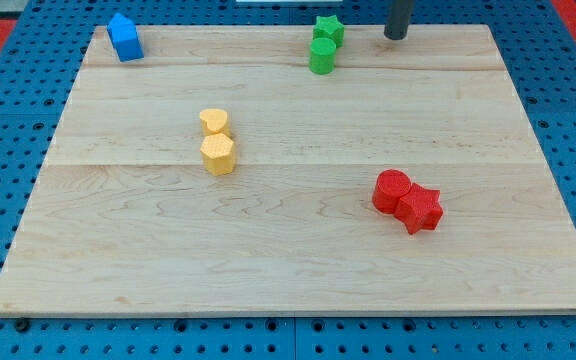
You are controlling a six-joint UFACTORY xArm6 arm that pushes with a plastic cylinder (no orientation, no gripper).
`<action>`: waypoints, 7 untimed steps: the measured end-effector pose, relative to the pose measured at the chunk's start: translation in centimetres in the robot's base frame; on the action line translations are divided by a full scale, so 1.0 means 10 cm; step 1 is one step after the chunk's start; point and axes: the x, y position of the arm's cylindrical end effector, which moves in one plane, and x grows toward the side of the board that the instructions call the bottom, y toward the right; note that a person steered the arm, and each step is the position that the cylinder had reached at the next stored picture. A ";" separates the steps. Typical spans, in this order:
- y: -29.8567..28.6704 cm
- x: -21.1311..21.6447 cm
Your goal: Slide the green circle to the bottom of the green star
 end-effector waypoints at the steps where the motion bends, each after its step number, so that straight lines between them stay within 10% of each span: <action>1: -0.45 -0.02; 7: -0.73 0.67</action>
